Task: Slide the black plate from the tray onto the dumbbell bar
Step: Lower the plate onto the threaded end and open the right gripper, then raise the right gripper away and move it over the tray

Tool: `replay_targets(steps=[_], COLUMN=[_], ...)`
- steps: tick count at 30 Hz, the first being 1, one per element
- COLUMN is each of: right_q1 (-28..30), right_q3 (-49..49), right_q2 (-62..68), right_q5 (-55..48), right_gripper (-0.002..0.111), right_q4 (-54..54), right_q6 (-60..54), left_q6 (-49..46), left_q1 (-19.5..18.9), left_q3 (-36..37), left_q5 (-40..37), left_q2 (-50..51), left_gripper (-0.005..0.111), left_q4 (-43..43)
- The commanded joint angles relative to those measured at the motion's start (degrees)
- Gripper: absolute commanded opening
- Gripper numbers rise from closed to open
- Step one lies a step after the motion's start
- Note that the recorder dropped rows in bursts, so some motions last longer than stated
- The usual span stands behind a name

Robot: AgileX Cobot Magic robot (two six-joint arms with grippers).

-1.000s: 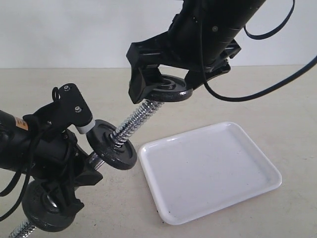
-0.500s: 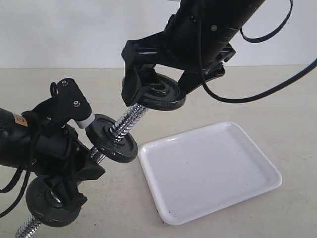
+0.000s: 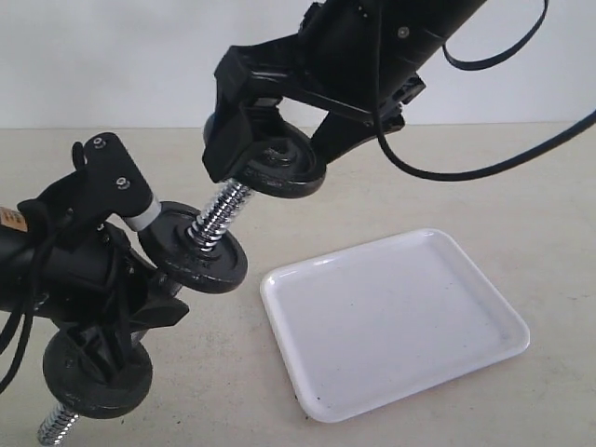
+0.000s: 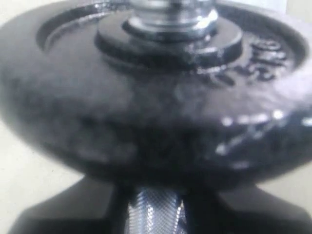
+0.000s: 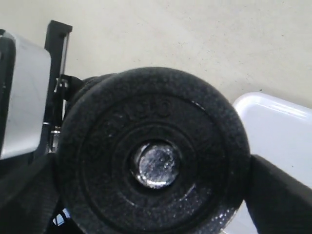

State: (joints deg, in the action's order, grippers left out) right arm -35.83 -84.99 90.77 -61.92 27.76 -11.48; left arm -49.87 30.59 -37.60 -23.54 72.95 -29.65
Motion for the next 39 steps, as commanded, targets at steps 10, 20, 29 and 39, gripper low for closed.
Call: replay_targets(steps=[10, 20, 29, 39], right_q1=[-0.75, -0.75, -0.75, -0.75], right_q3=[-0.28, -0.28, -0.28, -0.28], right_q2=[-0.33, -0.33, -0.33, -0.33], right_q5=[0.47, 1.25, 0.89, 1.65], right_gripper=[0.0, 0.0, 0.072, 0.098], right_q4=[8.54, 8.37, 7.01, 6.77], right_q6=[-3.05, -5.36, -5.62, -5.62], left_q6=[-0.13, -0.13, -0.13, -0.31], left_q1=[0.07, 0.07, 0.07, 0.07], left_q3=[-3.6, -3.6, -3.6, -3.6], left_q5=[10.65, 10.64, 10.64, 10.51], left_q2=[-7.98, -7.98, -7.98, -7.98], left_gripper=[0.004, 0.004, 0.004, 0.004], left_q4=[-6.07, -6.51, -6.51, -6.5])
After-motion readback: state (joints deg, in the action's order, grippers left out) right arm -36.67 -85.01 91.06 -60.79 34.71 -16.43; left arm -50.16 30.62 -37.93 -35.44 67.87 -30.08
